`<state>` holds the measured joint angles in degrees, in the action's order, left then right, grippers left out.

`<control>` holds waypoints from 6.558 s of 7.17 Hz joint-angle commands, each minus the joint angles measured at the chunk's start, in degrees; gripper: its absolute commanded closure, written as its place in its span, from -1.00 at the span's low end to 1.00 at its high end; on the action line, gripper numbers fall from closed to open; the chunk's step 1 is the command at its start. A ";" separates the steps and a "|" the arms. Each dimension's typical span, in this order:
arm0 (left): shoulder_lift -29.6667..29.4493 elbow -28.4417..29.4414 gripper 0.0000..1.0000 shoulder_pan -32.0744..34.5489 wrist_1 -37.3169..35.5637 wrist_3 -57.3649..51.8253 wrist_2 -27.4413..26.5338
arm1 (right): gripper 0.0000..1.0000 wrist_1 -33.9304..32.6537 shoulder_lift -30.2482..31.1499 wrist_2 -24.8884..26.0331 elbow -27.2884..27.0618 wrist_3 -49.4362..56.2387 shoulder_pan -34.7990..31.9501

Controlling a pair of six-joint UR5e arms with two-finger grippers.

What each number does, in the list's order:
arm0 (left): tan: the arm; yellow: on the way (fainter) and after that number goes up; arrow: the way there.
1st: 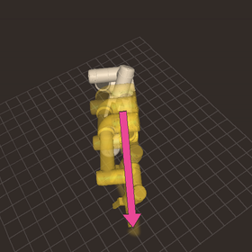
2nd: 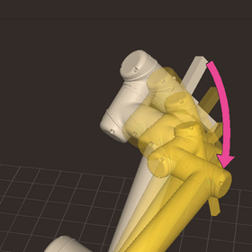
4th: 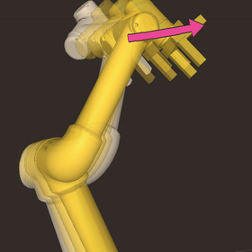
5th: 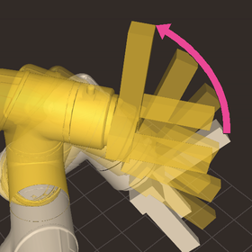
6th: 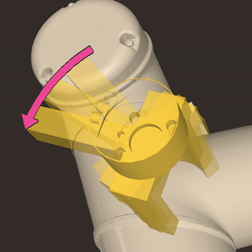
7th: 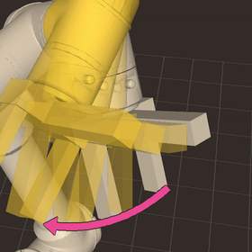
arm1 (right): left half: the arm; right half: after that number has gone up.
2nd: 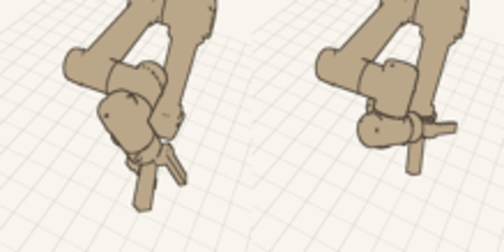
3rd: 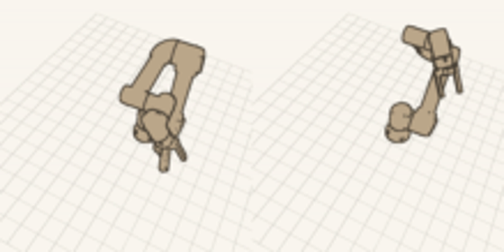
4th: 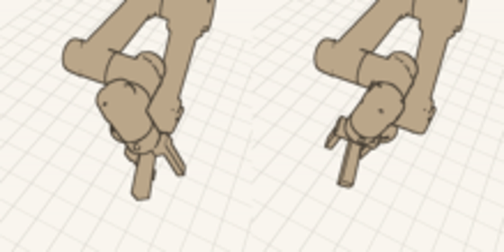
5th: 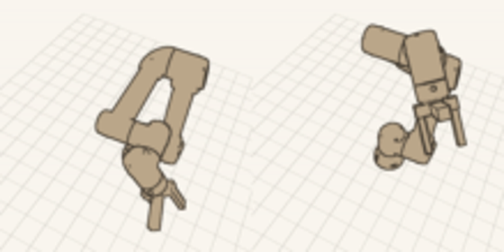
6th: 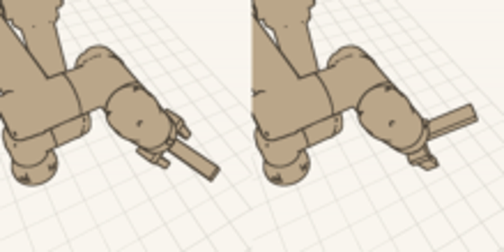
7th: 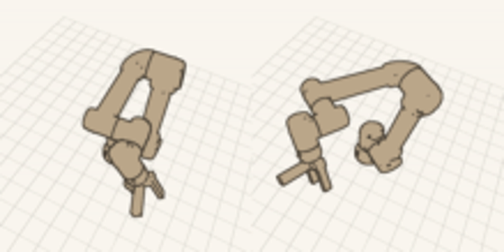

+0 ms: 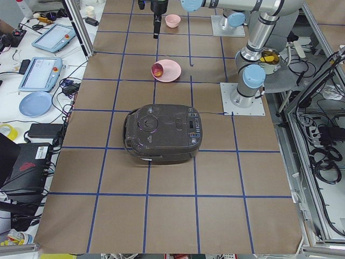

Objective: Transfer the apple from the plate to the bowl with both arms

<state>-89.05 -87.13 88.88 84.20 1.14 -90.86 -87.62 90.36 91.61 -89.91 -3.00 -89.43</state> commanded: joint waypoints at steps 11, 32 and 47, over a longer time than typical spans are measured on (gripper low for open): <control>-0.86 -0.06 -1.00 0.76 1.67 0.44 -0.19 | -1.00 0.34 -0.01 0.33 -0.09 -0.07 0.05; -16.77 -27.22 -1.00 5.42 -42.98 8.52 9.65 | 1.00 -30.16 -11.87 0.41 -29.10 25.06 18.59; -21.96 -23.70 -0.34 5.25 -40.17 1.67 5.61 | -0.60 -25.58 -16.09 -10.40 -21.27 1.42 -1.89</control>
<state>-111.14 -110.91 94.13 43.21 2.52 -85.22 -112.85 74.37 81.06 -111.13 -1.47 -91.38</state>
